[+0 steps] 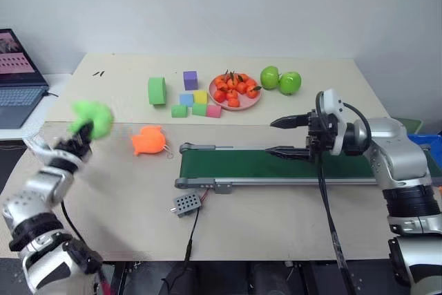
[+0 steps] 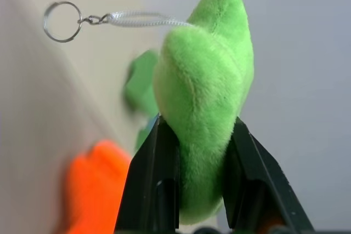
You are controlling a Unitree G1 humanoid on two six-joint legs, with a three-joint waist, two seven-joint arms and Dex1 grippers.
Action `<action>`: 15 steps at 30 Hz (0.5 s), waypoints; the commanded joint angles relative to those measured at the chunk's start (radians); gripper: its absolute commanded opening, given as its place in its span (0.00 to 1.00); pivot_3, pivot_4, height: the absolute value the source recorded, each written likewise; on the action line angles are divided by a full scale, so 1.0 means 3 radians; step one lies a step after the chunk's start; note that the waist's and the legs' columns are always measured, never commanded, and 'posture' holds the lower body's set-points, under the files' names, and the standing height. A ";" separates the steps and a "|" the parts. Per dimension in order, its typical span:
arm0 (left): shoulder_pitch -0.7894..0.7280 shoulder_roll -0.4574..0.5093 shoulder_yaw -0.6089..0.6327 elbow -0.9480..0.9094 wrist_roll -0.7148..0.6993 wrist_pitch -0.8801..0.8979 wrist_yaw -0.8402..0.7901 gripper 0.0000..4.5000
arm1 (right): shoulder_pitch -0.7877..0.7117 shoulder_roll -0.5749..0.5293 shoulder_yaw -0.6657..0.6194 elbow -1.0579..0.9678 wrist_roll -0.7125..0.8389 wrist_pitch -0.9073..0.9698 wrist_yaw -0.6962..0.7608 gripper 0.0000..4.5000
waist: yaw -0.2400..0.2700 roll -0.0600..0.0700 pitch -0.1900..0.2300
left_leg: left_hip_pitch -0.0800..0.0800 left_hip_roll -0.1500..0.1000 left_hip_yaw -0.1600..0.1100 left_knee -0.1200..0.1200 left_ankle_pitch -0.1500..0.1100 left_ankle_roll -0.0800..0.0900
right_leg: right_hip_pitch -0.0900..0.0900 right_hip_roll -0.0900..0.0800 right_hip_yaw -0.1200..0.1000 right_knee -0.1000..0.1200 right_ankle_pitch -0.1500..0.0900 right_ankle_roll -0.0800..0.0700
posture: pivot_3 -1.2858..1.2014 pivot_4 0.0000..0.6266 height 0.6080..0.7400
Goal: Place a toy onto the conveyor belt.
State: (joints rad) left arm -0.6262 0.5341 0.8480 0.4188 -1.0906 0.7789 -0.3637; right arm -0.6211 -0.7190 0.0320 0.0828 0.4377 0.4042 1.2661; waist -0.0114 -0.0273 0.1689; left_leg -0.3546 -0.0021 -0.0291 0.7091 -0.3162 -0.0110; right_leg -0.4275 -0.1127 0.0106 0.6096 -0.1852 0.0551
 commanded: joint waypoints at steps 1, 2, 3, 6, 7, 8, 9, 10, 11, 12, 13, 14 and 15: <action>-0.0402 -0.0077 -0.0225 -0.0500 0.0176 -0.0481 0.0132 0.21 | -0.0093 -0.0040 -0.0069 -0.0031 0.0013 -0.0027 0.0020 1.00 | 0.0000 -0.0001 0.0000 | 0.0000 0.0000 0.0001 0.0000 0.0000 -0.0001 | 0.0000 0.0000 0.0001 -0.0001 0.0000 0.0000 | 0.52 0.24 0.99; -0.0515 -0.0097 -0.0420 -0.0631 0.0307 -0.0541 0.0160 0.21 | -0.0096 -0.0038 -0.0069 -0.0031 0.0012 -0.0028 0.0018 1.00 | -0.0001 0.0000 0.0000 | 0.0000 0.0000 0.0002 0.0000 -0.0001 -0.0001 | 0.0001 0.0000 0.0001 -0.0004 0.0000 0.0001 | 0.52 0.24 0.99; -0.0575 -0.0107 -0.0595 -0.0732 0.0414 -0.0561 0.0162 0.21 | -0.0097 -0.0037 -0.0069 -0.0032 0.0012 -0.0028 0.0016 1.00 | -0.0003 -0.0001 0.0000 | 0.0000 -0.0001 0.0003 0.0000 -0.0001 -0.0001 | 0.0001 0.0000 0.0002 -0.0004 0.0001 0.0001 | 0.52 0.24 0.99; -0.0629 -0.0065 -0.1401 -0.0937 0.1117 -0.0800 0.0044 0.21 | -0.0104 -0.0050 -0.0042 -0.0021 -0.0007 -0.0036 0.0049 1.00 | -0.0004 -0.0001 0.0000 | 0.0000 -0.0002 0.0005 0.0000 -0.0002 0.0001 | 0.0002 0.0000 0.0003 -0.0005 0.0001 0.0002 | 0.52 0.24 0.99; -0.0612 -0.0021 -0.1684 -0.0947 0.1410 -0.0889 0.0016 0.21 | -0.0108 -0.0061 -0.0022 -0.0016 -0.0020 -0.0040 0.0074 1.00 | -0.0003 -0.0001 0.0000 | 0.0000 -0.0002 0.0006 0.0000 -0.0003 0.0002 | 0.0002 0.0001 0.0004 -0.0005 0.0001 0.0002 | 0.52 0.24 0.99; -0.0558 0.0041 -0.1971 -0.0980 0.1723 -0.1043 -0.0053 0.21 | -0.0119 -0.0071 -0.0011 0.0001 -0.0034 -0.0053 0.0100 1.00 | -0.0002 -0.0001 0.0000 | 0.0000 -0.0002 0.0006 0.0000 -0.0003 0.0003 | 0.0002 0.0001 0.0004 -0.0005 0.0001 0.0002 | 0.52 0.24 0.99; -0.0522 0.0080 -0.2149 -0.0997 0.1925 -0.1157 -0.0107 0.21 | -0.0127 -0.0073 -0.0006 0.0013 -0.0044 -0.0061 0.0114 1.00 | -0.0004 0.0000 0.0000 | 0.0001 -0.0003 0.0007 0.0000 -0.0004 0.0003 | 0.0005 0.0001 0.0004 -0.0005 0.0001 0.0002 | 0.52 0.24 0.99; -0.0456 0.0154 -0.2352 -0.1014 0.2193 -0.1376 -0.0195 0.21 | -0.0156 -0.0075 -0.0013 0.0041 -0.0051 -0.0065 0.0125 1.00 | -0.0011 0.0000 0.0000 | 0.0002 -0.0003 0.0008 0.0000 -0.0007 0.0010 | 0.0005 0.0002 0.0005 -0.0006 0.0001 0.0002 | 0.52 0.24 0.99; -0.0371 0.0277 -0.2636 -0.1022 0.2608 -0.1742 -0.0275 0.21 | -0.0198 -0.0086 -0.0031 0.0076 -0.0055 -0.0071 0.0140 1.00 | -0.0027 0.0000 0.0001 | 0.0002 -0.0002 0.0008 0.0000 -0.0009 0.0014 | 0.0004 0.0003 0.0005 -0.0006 0.0001 0.0002 | 0.52 0.24 0.99; -0.0295 0.0398 -0.2872 -0.1007 0.2986 -0.2106 -0.0332 0.21 | -0.0232 -0.0093 -0.0051 0.0104 -0.0057 -0.0075 0.0149 1.00 | -0.0054 0.0000 0.0001 | 0.0003 -0.0001 0.0011 0.0000 -0.0010 0.0015 | 0.0002 0.0005 0.0008 -0.0006 0.0001 0.0002 | 0.52 0.24 0.99; -0.0246 0.0474 -0.3022 -0.0977 0.3245 -0.2375 -0.0367 0.21 | -0.0256 -0.0095 -0.0063 0.0125 -0.0061 -0.0079 0.0156 1.00 | -0.0068 0.0001 0.0001 | 0.0003 0.0001 0.0013 -0.0003 -0.0010 0.0014 | -0.0001 0.0008 0.0011 -0.0006 0.0001 0.0002 | 0.52 0.24 0.99; -0.0197 0.0534 -0.3127 -0.0938 0.3451 -0.2649 -0.0373 0.21 | -0.0266 -0.0104 -0.0072 0.0138 -0.0062 -0.0084 0.0161 1.00 | -0.0074 0.0001 0.0002 | 0.0003 0.0001 0.0014 -0.0008 -0.0009 0.0014 | -0.0003 0.0008 0.0012 -0.0007 0.0001 0.0002 | 0.52 0.24 0.99; -0.0159 0.0577 -0.3195 -0.0889 0.3618 -0.2904 -0.0361 0.21 | -0.0267 -0.0111 -0.0075 0.0145 -0.0065 -0.0091 0.0162 1.00 | -0.0075 0.0001 0.0002 | 0.0004 0.0002 0.0014 -0.0015 -0.0009 0.0014 | -0.0004 0.0008 0.0012 -0.0010 0.0001 0.0002 | 0.52 0.24 0.99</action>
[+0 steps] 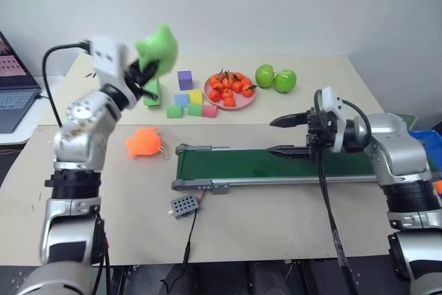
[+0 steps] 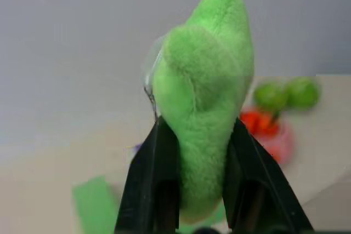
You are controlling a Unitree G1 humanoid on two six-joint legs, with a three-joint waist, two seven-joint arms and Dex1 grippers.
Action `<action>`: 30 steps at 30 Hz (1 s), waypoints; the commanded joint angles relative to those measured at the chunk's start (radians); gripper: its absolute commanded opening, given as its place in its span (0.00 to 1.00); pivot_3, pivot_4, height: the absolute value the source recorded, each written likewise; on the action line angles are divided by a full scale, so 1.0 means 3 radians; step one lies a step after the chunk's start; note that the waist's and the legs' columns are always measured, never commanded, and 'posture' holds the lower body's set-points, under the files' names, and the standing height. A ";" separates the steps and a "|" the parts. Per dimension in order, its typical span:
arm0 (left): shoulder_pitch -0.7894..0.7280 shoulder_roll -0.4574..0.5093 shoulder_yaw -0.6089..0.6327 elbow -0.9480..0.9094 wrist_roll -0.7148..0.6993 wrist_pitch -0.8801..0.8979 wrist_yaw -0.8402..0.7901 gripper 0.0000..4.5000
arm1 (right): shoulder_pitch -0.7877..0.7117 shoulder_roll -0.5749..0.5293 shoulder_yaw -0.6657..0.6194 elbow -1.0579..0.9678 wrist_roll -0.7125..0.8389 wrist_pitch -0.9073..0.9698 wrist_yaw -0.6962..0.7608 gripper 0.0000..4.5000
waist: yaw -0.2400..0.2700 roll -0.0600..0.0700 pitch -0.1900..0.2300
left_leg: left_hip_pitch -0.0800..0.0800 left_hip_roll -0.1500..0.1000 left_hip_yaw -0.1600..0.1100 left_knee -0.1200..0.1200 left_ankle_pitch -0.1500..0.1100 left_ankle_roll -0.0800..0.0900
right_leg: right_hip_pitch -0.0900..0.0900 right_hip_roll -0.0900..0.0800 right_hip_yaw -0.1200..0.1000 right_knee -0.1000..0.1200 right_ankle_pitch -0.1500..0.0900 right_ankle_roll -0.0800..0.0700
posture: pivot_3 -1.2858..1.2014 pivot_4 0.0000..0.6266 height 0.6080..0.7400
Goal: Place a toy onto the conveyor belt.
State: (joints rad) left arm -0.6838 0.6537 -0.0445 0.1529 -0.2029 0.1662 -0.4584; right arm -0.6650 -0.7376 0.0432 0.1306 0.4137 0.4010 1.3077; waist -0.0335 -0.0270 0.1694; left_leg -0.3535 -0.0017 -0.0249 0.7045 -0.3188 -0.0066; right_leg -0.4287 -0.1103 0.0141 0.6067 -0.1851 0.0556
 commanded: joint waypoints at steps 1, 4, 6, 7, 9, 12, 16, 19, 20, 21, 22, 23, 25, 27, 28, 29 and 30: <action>0.0083 0.0238 -0.0321 0.0039 0.0897 -0.1177 0.0004 0.21 | -0.0105 -0.0064 -0.0119 -0.0019 0.0014 -0.0086 0.0026 1.00 | 0.0003 0.0000 0.0000 | -0.0001 0.0001 0.0000 -0.0004 0.0000 0.0000 | -0.0003 0.0000 0.0000 -0.0001 0.0000 0.0000 | 0.52 0.24 0.99; 0.0213 0.0475 -0.0656 0.0096 0.1748 -0.2183 0.0242 0.21 | -0.0023 -0.0097 -0.0157 -0.0068 0.0020 -0.0089 0.0006 1.00 | 0.0023 0.0001 0.0000 | -0.0003 0.0001 0.0001 -0.0007 -0.0001 0.0002 | -0.0007 -0.0001 0.0000 -0.0001 0.0000 0.0000 | 0.52 0.24 0.99; 0.0258 0.0562 -0.0739 0.0114 0.2136 -0.2651 0.0450 0.21 | 0.0022 -0.0110 -0.0178 -0.0101 0.0027 -0.0083 -0.0013 1.00 | 0.0057 0.0001 0.0001 | -0.0003 0.0000 0.0002 -0.0008 -0.0002 0.0004 | -0.0007 -0.0002 0.0000 -0.0004 0.0000 0.0000 | 0.52 0.24 0.99; 0.0276 0.0586 -0.0758 0.0130 0.2280 -0.2833 0.0537 0.21 | 0.0039 -0.0116 -0.0185 -0.0114 0.0030 -0.0082 -0.0021 1.00 | 0.0068 0.0001 0.0001 | -0.0004 0.0000 0.0002 -0.0008 -0.0002 0.0004 | -0.0007 -0.0003 0.0000 -0.0005 0.0000 0.0000 | 0.52 0.24 0.99; 0.0314 0.0609 -0.0757 0.0148 0.2533 -0.3088 0.0735 0.21 | 0.0063 -0.0124 -0.0200 -0.0136 0.0037 -0.0075 -0.0038 1.00 | 0.0077 0.0001 0.0001 | -0.0005 0.0000 0.0002 -0.0008 -0.0003 0.0006 | -0.0008 -0.0003 0.0000 -0.0006 0.0000 0.0000 | 0.52 0.24 0.99; 0.0374 0.0591 -0.0750 0.0231 0.2754 -0.3280 0.0924 0.21 | 0.0094 -0.0134 -0.0219 -0.0173 0.0049 -0.0060 -0.0058 1.00 | 0.0087 0.0002 0.0001 | -0.0006 0.0000 0.0002 -0.0007 -0.0003 0.0007 | -0.0008 -0.0004 -0.0002 -0.0004 0.0000 0.0000 | 0.52 0.24 0.99; 0.0500 0.0568 -0.0795 0.0321 0.2939 -0.3470 0.1069 0.21 | 0.0141 -0.0150 -0.0249 -0.0216 0.0059 -0.0045 -0.0092 1.00 | 0.0082 0.0002 0.0001 | -0.0005 0.0000 0.0002 -0.0008 -0.0005 0.0010 | -0.0008 -0.0004 -0.0002 -0.0001 0.0000 0.0001 | 0.52 0.24 0.99; 0.0565 0.0544 -0.0837 0.0361 0.3038 -0.3606 0.1134 0.21 | 0.0169 -0.0158 -0.0264 -0.0249 0.0069 -0.0032 -0.0115 1.00 | 0.0075 0.0002 0.0001 | -0.0006 0.0000 0.0003 -0.0007 -0.0005 0.0010 | -0.0010 -0.0004 -0.0002 0.0001 0.0000 0.0001 | 0.52 0.24 0.99; 0.0586 0.0536 -0.0850 0.0372 0.3080 -0.3651 0.1167 0.21 | 0.0177 -0.0160 -0.0268 -0.0258 0.0071 -0.0028 -0.0123 1.00 | 0.0074 0.0002 0.0001 | -0.0005 0.0000 0.0003 -0.0007 -0.0005 0.0010 | -0.0010 -0.0004 -0.0002 0.0001 0.0000 0.0001 | 0.52 0.24 0.99; 0.0606 0.0525 -0.0876 0.0396 0.3117 -0.3677 0.1175 0.21 | 0.0184 -0.0162 -0.0272 -0.0266 0.0073 -0.0023 -0.0131 1.00 | 0.0074 0.0002 0.0001 | -0.0005 0.0000 0.0003 -0.0007 -0.0005 0.0010 | -0.0010 -0.0004 -0.0002 0.0002 0.0000 0.0001 | 0.52 0.24 0.99; 0.0626 0.0511 -0.0896 0.0411 0.3147 -0.3699 0.1187 0.21 | 0.0192 -0.0165 -0.0278 -0.0275 0.0076 -0.0019 -0.0137 1.00 | 0.0074 0.0002 0.0001 | -0.0004 0.0001 0.0003 -0.0007 -0.0005 0.0010 | -0.0010 -0.0004 -0.0002 0.0003 0.0000 0.0001 | 0.52 0.24 0.99; 0.0645 0.0493 -0.0914 0.0421 0.3183 -0.3715 0.1207 0.21 | 0.0202 -0.0167 -0.0285 -0.0286 0.0077 -0.0014 -0.0144 1.00 | 0.0074 0.0002 0.0001 | -0.0004 0.0000 0.0003 -0.0007 -0.0005 0.0010 | -0.0010 -0.0004 -0.0002 0.0005 0.0000 0.0001 | 0.52 0.24 0.99; 0.0668 0.0466 -0.0928 0.0428 0.3242 -0.3716 0.1229 0.21 | 0.0221 -0.0169 -0.0296 -0.0307 0.0078 -0.0005 -0.0152 1.00 | 0.0074 0.0002 0.0001 | -0.0003 0.0000 0.0003 -0.0007 -0.0005 0.0010 | -0.0010 -0.0004 -0.0002 0.0006 0.0000 0.0001 | 0.52 0.24 0.99; 0.0689 0.0443 -0.0936 0.0425 0.3270 -0.3715 0.1241 0.21 | 0.0231 -0.0172 -0.0306 -0.0320 0.0078 0.0004 -0.0166 1.00 | 0.0073 0.0002 0.0001 | -0.0004 0.0001 0.0003 -0.0006 -0.0005 0.0010 | -0.0010 -0.0004 -0.0002 0.0006 0.0000 0.0001 | 0.52 0.24 0.99; 0.0698 0.0435 -0.0946 0.0431 0.3283 -0.3709 0.1237 0.21 | 0.0239 -0.0176 -0.0316 -0.0329 0.0081 0.0010 -0.0173 1.00 | 0.0073 0.0002 0.0001 | -0.0004 0.0001 0.0004 -0.0007 -0.0005 0.0010 | -0.0010 -0.0004 -0.0002 0.0006 0.0000 0.0001 | 0.52 0.24 0.99; 0.0703 0.0429 -0.0951 0.0437 0.3295 -0.3706 0.1234 0.21 | 0.0245 -0.0179 -0.0323 -0.0336 0.0084 0.0015 -0.0179 1.00 | 0.0073 0.0002 0.0001 | -0.0004 0.0001 0.0003 -0.0007 -0.0005 0.0010 | -0.0010 -0.0004 -0.0003 0.0006 0.0000 0.0001 | 0.52 0.24 0.99; 0.0704 0.0421 -0.0966 0.0476 0.3265 -0.3705 0.1202 0.21 | 0.0250 -0.0181 -0.0327 -0.0340 0.0085 0.0018 -0.0181 1.00 | 0.0074 0.0002 0.0001 | -0.0003 0.0001 0.0003 -0.0007 -0.0005 0.0010 | -0.0010 -0.0004 -0.0002 0.0006 0.0000 0.0001 | 0.52 0.24 0.99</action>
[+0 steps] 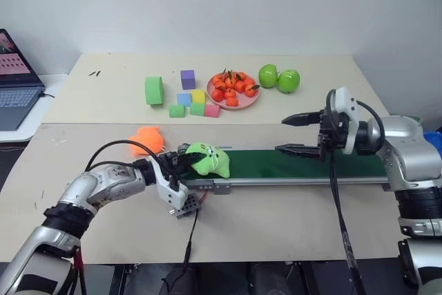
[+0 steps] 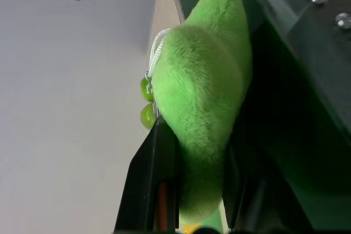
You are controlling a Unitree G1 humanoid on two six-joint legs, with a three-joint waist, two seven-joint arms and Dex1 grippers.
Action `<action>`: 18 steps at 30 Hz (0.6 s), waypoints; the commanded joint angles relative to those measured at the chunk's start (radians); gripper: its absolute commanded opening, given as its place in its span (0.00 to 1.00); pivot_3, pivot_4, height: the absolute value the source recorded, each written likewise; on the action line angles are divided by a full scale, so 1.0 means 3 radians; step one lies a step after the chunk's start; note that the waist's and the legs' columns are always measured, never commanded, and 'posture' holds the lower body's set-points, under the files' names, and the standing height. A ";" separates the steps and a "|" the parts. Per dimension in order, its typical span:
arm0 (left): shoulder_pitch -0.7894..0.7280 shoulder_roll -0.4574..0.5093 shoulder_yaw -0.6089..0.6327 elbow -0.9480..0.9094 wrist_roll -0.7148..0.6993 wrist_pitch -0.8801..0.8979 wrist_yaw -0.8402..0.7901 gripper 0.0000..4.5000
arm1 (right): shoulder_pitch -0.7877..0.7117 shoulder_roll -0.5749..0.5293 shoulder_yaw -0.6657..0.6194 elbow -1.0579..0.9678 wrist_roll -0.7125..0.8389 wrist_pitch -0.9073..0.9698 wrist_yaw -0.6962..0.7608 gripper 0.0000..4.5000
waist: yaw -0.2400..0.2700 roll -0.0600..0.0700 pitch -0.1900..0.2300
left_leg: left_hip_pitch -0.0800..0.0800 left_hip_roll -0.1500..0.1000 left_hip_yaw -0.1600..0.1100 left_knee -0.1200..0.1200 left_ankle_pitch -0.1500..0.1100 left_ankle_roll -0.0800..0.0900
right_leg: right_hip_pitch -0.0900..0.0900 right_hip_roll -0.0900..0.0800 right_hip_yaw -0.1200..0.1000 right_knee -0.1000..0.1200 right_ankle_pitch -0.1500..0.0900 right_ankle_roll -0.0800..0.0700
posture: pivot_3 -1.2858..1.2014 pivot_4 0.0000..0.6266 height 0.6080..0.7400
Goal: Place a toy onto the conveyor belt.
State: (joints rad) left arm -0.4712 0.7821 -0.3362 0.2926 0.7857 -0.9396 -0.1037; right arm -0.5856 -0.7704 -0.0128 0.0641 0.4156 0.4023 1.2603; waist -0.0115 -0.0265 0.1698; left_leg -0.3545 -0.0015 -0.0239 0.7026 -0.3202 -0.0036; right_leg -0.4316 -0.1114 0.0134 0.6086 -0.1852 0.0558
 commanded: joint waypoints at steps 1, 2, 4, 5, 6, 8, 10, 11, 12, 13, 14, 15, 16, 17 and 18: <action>-0.0004 -0.0012 -0.0021 0.0071 -0.0126 -0.0049 -0.0051 0.27 | -0.0006 -0.0076 -0.0143 -0.0130 0.0081 0.0021 -0.0024 1.00 | -0.0001 0.0000 0.0000 | 0.0000 0.0000 0.0000 0.0000 0.0000 0.0000 | 0.0000 0.0000 0.0000 0.0000 0.0000 0.0000 | 0.52 0.24 0.99; -0.0004 -0.0015 -0.0040 0.0114 -0.0196 -0.0072 -0.0100 0.33 | -0.0001 -0.0078 -0.0144 -0.0137 0.0083 0.0026 -0.0025 1.00 | -0.0003 0.0000 0.0000 | 0.0000 0.0000 0.0000 0.0001 0.0000 0.0000 | 0.0000 0.0000 0.0000 0.0001 0.0000 0.0000 | 0.52 0.24 0.99; -0.0030 -0.0004 -0.0071 0.0170 -0.0238 -0.0104 -0.0180 0.45 | 0.0010 -0.0079 -0.0140 -0.0158 0.0088 0.0039 -0.0027 1.00 | -0.0005 0.0000 0.0000 | 0.0002 0.0000 0.0001 0.0000 0.0000 0.0000 | 0.0000 0.0000 0.0000 0.0002 0.0000 0.0000 | 0.52 0.24 0.99; -0.0058 -0.0002 -0.0060 0.0193 -0.0290 -0.0104 -0.0215 0.55 | 0.0004 -0.0077 -0.0135 -0.0155 0.0087 0.0042 -0.0028 1.00 | -0.0005 0.0000 0.0000 | 0.0001 0.0000 0.0000 0.0000 0.0000 0.0000 | 0.0000 0.0000 0.0000 0.0002 0.0000 0.0000 | 0.52 0.24 0.99; -0.0085 0.0003 -0.0048 0.0211 -0.0349 -0.0102 -0.0254 0.63 | -0.0004 -0.0074 -0.0130 -0.0149 0.0085 0.0044 -0.0027 1.00 | -0.0003 0.0000 0.0000 | 0.0001 0.0001 0.0000 0.0001 0.0000 0.0000 | 0.0000 0.0000 0.0000 0.0002 0.0000 0.0000 | 0.52 0.24 0.99; -0.0114 0.0027 -0.0069 0.0246 -0.0673 -0.0081 -0.0495 0.80 | -0.0024 -0.0067 -0.0120 -0.0127 0.0076 0.0039 -0.0020 1.00 | -0.0003 0.0000 0.0000 | 0.0002 0.0000 0.0000 0.0001 0.0000 0.0000 | 0.0001 0.0000 0.0000 0.0003 0.0000 0.0000 | 0.52 0.24 0.99; -0.0059 0.0080 -0.0201 0.0210 -0.1382 0.0192 -0.1188 0.95 | -0.0036 -0.0064 -0.0112 -0.0111 0.0067 0.0032 -0.0013 1.00 | -0.0007 0.0000 0.0000 | 0.0002 0.0000 0.0000 0.0002 0.0000 0.0000 | 0.0001 0.0000 0.0000 0.0003 0.0000 0.0000 | 0.52 0.24 0.99; 0.0012 0.0163 -0.0280 0.0086 -0.1886 0.0500 -0.1726 0.99 | -0.0043 -0.0064 -0.0110 -0.0103 0.0064 0.0027 -0.0010 1.00 | -0.0010 0.0000 0.0000 | 0.0002 0.0001 0.0000 0.0002 0.0000 0.0000 | 0.0000 0.0000 0.0000 0.0003 0.0000 0.0000 | 0.52 0.24 0.99; 0.0063 0.0223 -0.0323 -0.0014 -0.2221 0.0725 -0.2095 0.99 | -0.0043 -0.0063 -0.0110 -0.0102 0.0063 0.0025 -0.0010 1.00 | -0.0024 0.0001 0.0000 | 0.0002 0.0001 0.0000 0.0002 0.0000 0.0000 | 0.0000 0.0000 0.0000 0.0003 0.0000 0.0000 | 0.52 0.24 0.99; 0.0102 0.0280 -0.0306 -0.0155 -0.2538 0.0990 -0.2404 0.99 | -0.0043 -0.0062 -0.0110 -0.0099 0.0063 0.0022 -0.0008 1.00 | -0.0035 0.0001 -0.0001 | 0.0003 0.0002 0.0000 0.0001 0.0000 0.0001 | 0.0000 0.0000 0.0001 0.0005 0.0000 0.0000 | 0.52 0.24 0.99; 0.0085 0.0316 -0.0177 -0.0330 -0.2856 0.1424 -0.2582 0.99 | -0.0043 -0.0060 -0.0109 -0.0088 0.0059 0.0013 -0.0004 1.00 | -0.0049 0.0002 -0.0001 | 0.0004 0.0003 0.0001 0.0001 -0.0002 0.0003 | 0.0000 0.0001 0.0001 0.0005 0.0000 0.0000 | 0.52 0.24 0.99; 0.0068 0.0332 -0.0072 -0.0457 -0.3072 0.1748 -0.2698 0.99 | -0.0044 -0.0059 -0.0107 -0.0076 0.0055 0.0005 -0.0001 1.00 | -0.0059 0.0002 0.0000 | 0.0005 0.0003 0.0001 0.0001 -0.0003 0.0006 | -0.0001 0.0001 0.0001 0.0005 -0.0001 0.0001 | 0.52 0.24 0.99; 0.0028 0.0371 0.0035 -0.0558 -0.3267 0.2065 -0.2824 0.99 | -0.0046 -0.0055 -0.0104 -0.0066 0.0050 -0.0005 0.0002 1.00 | -0.0062 0.0003 0.0000 | 0.0004 0.0003 0.0000 0.0001 -0.0003 0.0006 | -0.0001 0.0001 0.0001 0.0005 -0.0001 0.0001 | 0.52 0.24 0.99; 0.0004 0.0392 0.0111 -0.0629 -0.3369 0.2277 -0.2910 0.99 | -0.0047 -0.0052 -0.0102 -0.0059 0.0047 -0.0010 0.0004 1.00 | -0.0060 0.0003 0.0001 | 0.0004 0.0003 0.0000 0.0002 -0.0003 0.0006 | -0.0001 0.0001 0.0001 0.0005 -0.0002 0.0002 | 0.52 0.24 0.99; -0.0043 0.0390 0.0208 -0.0701 -0.3544 0.2600 -0.2957 0.99 | -0.0050 -0.0046 -0.0101 -0.0055 0.0047 -0.0012 0.0002 1.00 | -0.0060 0.0003 0.0001 | 0.0003 0.0003 -0.0001 0.0003 -0.0003 0.0006 | -0.0001 0.0002 0.0000 0.0005 -0.0002 0.0002 | 0.52 0.24 0.99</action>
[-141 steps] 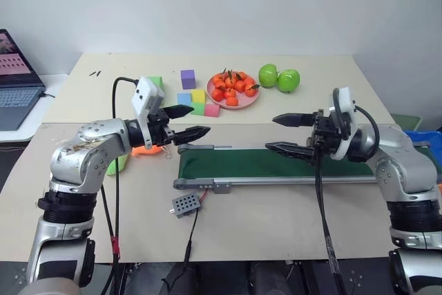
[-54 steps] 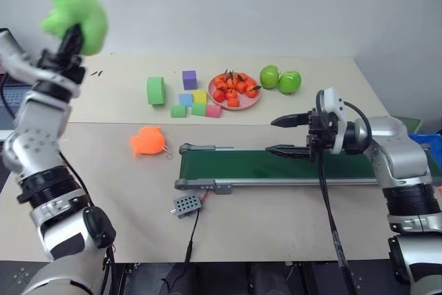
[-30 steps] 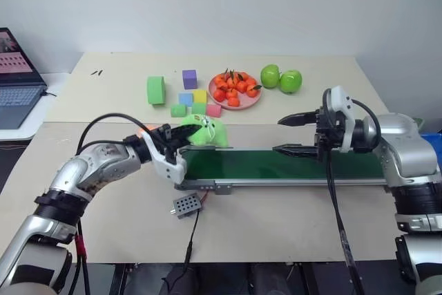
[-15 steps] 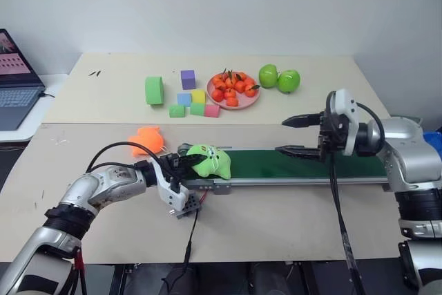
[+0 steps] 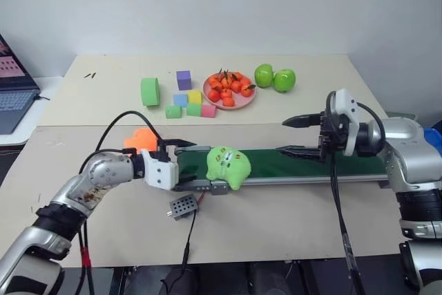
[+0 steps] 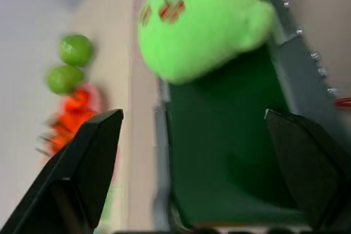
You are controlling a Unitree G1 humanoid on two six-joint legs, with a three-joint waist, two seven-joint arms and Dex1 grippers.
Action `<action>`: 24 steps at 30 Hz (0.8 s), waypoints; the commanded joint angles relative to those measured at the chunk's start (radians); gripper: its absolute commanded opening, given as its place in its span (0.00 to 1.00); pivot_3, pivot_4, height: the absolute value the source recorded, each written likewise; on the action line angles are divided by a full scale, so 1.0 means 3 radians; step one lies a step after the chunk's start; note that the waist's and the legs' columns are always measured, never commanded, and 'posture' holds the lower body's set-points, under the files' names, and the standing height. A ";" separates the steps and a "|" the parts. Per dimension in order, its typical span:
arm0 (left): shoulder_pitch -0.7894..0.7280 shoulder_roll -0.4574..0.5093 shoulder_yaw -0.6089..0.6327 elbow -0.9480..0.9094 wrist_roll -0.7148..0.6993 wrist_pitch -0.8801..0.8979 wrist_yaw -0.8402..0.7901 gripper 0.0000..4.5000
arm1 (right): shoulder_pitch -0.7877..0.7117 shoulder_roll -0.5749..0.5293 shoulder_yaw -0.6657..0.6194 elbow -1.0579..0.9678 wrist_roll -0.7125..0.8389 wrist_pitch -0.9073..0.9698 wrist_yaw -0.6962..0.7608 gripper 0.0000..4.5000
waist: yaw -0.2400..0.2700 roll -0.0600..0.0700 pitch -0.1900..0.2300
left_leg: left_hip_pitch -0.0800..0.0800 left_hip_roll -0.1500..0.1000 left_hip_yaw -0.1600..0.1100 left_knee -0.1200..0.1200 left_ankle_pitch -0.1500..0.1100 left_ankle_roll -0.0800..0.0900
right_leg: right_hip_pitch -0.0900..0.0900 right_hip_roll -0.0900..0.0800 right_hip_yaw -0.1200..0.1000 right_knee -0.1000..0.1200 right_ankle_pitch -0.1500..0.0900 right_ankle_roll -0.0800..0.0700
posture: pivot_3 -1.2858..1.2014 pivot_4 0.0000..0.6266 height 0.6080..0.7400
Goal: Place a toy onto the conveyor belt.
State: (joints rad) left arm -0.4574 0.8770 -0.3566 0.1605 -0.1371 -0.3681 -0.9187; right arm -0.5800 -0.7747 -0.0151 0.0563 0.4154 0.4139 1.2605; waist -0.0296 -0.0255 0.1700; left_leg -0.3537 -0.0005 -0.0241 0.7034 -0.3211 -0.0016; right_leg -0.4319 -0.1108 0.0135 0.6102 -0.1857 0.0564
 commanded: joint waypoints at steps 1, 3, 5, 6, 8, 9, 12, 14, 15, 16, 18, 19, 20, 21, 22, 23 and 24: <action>-0.0142 0.0059 0.0383 -0.0351 -0.0686 0.1107 -0.0256 0.99 | -0.0070 -0.0027 -0.0093 -0.0029 0.0049 -0.0050 -0.0001 1.00 | 0.0002 0.0000 0.0000 | 0.0000 0.0000 0.0000 0.0002 0.0000 0.0000 | 0.0000 0.0001 0.0000 0.0000 0.0000 0.0000 | 0.52 0.24 0.99; -0.0221 0.0015 0.0557 -0.0526 -0.1065 0.1830 -0.0236 0.99 | -0.0069 -0.0027 -0.0096 -0.0037 0.0055 -0.0042 -0.0004 1.00 | 0.0003 -0.0001 0.0000 | -0.0001 0.0000 -0.0001 0.0004 0.0000 0.0000 | 0.0001 0.0001 0.0000 0.0002 0.0000 0.0000 | 0.52 0.24 0.99; -0.0259 -0.0006 0.0738 -0.0764 -0.1531 0.2537 -0.0210 0.99 | -0.0057 -0.0049 -0.0114 -0.0064 0.0071 -0.0016 -0.0002 1.00 | 0.0007 -0.0001 0.0000 | -0.0001 0.0000 -0.0003 0.0006 0.0000 0.0000 | 0.0001 0.0001 0.0000 0.0002 0.0000 0.0001 | 0.52 0.24 0.99; -0.0258 -0.0012 0.0838 -0.0878 -0.1754 0.2829 -0.0199 0.99 | -0.0045 -0.0069 -0.0128 -0.0083 0.0082 0.0003 0.0003 1.00 | 0.0004 -0.0001 0.0000 | -0.0002 0.0000 -0.0003 0.0006 0.0000 0.0000 | 0.0001 0.0001 0.0000 0.0002 -0.0001 0.0001 | 0.52 0.24 0.99; -0.0218 0.0026 0.0983 -0.1053 -0.2024 0.3204 -0.0243 0.99 | -0.0017 -0.0124 -0.0165 -0.0127 0.0106 0.0045 0.0018 1.00 | 0.0002 -0.0001 0.0000 | -0.0001 0.0000 -0.0003 0.0006 -0.0002 0.0003 | 0.0001 0.0001 0.0001 0.0002 -0.0001 0.0002 | 0.52 0.24 0.99; -0.0200 0.0040 0.1053 -0.1100 -0.2122 0.3347 -0.0263 0.99 | 0.0001 -0.0161 -0.0195 -0.0164 0.0132 0.0080 0.0030 1.00 | 0.0002 0.0000 0.0001 | -0.0001 -0.0001 -0.0004 0.0005 -0.0002 0.0003 | 0.0001 0.0001 0.0001 0.0001 -0.0001 0.0002 | 0.52 0.24 0.99; -0.0173 0.0054 0.1174 -0.1153 -0.2205 0.3556 -0.0294 0.99 | 0.0041 -0.0253 -0.0275 -0.0274 0.0230 0.0188 0.0046 1.00 | 0.0009 0.0000 0.0002 | -0.0002 -0.0001 -0.0003 0.0005 -0.0002 0.0003 | 0.0000 0.0001 0.0001 0.0001 -0.0002 0.0002 | 0.52 0.24 0.99; -0.0162 0.0055 0.1206 -0.1174 -0.2182 0.3613 -0.0317 0.99 | 0.0049 -0.0306 -0.0337 -0.0341 0.0314 0.0263 0.0043 1.00 | 0.0010 0.0000 0.0002 | -0.0001 -0.0001 -0.0002 0.0005 -0.0002 0.0003 | 0.0000 0.0001 0.0001 0.0001 -0.0002 0.0001 | 0.52 0.24 0.99; -0.0160 0.0052 0.1215 -0.1181 -0.2168 0.3636 -0.0329 0.99 | 0.0050 -0.0328 -0.0371 -0.0373 0.0355 0.0304 0.0042 1.00 | 0.0011 0.0000 0.0002 | -0.0001 -0.0001 -0.0002 0.0005 -0.0002 0.0003 | 0.0001 0.0002 0.0001 0.0001 -0.0002 0.0001 | 0.52 0.24 0.99; -0.0153 0.0057 0.1220 -0.1194 -0.2161 0.3672 -0.0339 0.99 | 0.0049 -0.0355 -0.0415 -0.0411 0.0410 0.0357 0.0041 1.00 | 0.0014 0.0000 0.0002 | -0.0001 -0.0001 -0.0002 0.0005 -0.0001 0.0002 | 0.0001 0.0002 0.0001 0.0001 -0.0002 0.0001 | 0.52 0.24 0.99; -0.0144 0.0049 0.1223 -0.1221 -0.2091 0.3656 -0.0338 0.99 | 0.0040 -0.0400 -0.0472 -0.0461 0.0481 0.0423 0.0036 1.00 | 0.0023 0.0000 0.0002 | 0.0000 -0.0001 -0.0002 0.0006 -0.0001 0.0002 | 0.0001 0.0002 0.0002 0.0001 -0.0002 0.0000 | 0.52 0.24 0.99; -0.0154 0.0023 0.1232 -0.1220 -0.2087 0.3673 -0.0319 0.99 | 0.0024 -0.0422 -0.0487 -0.0474 0.0512 0.0451 0.0032 1.00 | 0.0027 0.0000 0.0002 | 0.0000 -0.0001 -0.0002 0.0006 -0.0001 0.0002 | 0.0001 0.0002 0.0002 0.0001 -0.0002 0.0000 | 0.52 0.24 0.99; -0.0171 -0.0008 0.1236 -0.1227 -0.2072 0.3669 -0.0294 0.99 | 0.0001 -0.0441 -0.0498 -0.0489 0.0546 0.0484 0.0026 1.00 | 0.0034 0.0000 0.0002 | 0.0000 -0.0001 -0.0002 0.0006 -0.0001 0.0002 | 0.0001 0.0002 0.0001 0.0001 -0.0002 0.0000 | 0.52 0.24 0.99; -0.0203 -0.0053 0.1239 -0.1221 -0.2044 0.3645 -0.0251 0.99 | -0.0025 -0.0456 -0.0509 -0.0508 0.0579 0.0517 0.0025 1.00 | 0.0040 0.0000 0.0002 | 0.0000 -0.0001 -0.0002 0.0006 -0.0001 0.0002 | 0.0002 0.0002 0.0002 0.0001 -0.0002 0.0000 | 0.52 0.24 0.99; -0.0245 -0.0093 0.1250 -0.1205 -0.2043 0.3654 -0.0213 0.99 | -0.0043 -0.0468 -0.0514 -0.0526 0.0602 0.0543 0.0022 1.00 | 0.0045 0.0000 0.0002 | 0.0000 -0.0001 -0.0002 0.0006 -0.0001 0.0002 | 0.0002 0.0002 0.0002 0.0001 -0.0002 0.0000 | 0.52 0.24 0.99; -0.0278 -0.0114 0.1251 -0.1194 -0.2013 0.3638 -0.0201 0.99 | -0.0056 -0.0476 -0.0509 -0.0530 0.0611 0.0553 0.0014 1.00 | 0.0048 0.0000 0.0002 | 0.0000 -0.0001 -0.0002 0.0006 -0.0001 0.0002 | 0.0002 0.0002 0.0002 0.0001 -0.0002 0.0000 | 0.52 0.24 0.99; -0.0313 -0.0132 0.1256 -0.1184 -0.1993 0.3636 -0.0196 0.99 | -0.0061 -0.0479 -0.0504 -0.0530 0.0616 0.0553 0.0009 1.00 | 0.0050 0.0000 0.0002 | -0.0001 -0.0001 -0.0002 0.0006 -0.0001 0.0001 | 0.0002 0.0002 0.0002 0.0000 -0.0002 -0.0001 | 0.52 0.24 0.99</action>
State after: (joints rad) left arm -0.5173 0.8350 -0.0162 -0.1796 -0.7435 0.7347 -0.9850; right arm -0.5752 -0.8978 -0.1322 -0.0728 0.5740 0.5741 1.2641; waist -0.0146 -0.0256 0.1706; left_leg -0.3540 -0.0008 -0.0246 0.7052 -0.3214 -0.0012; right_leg -0.4312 -0.1103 0.0139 0.6104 -0.1863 0.0562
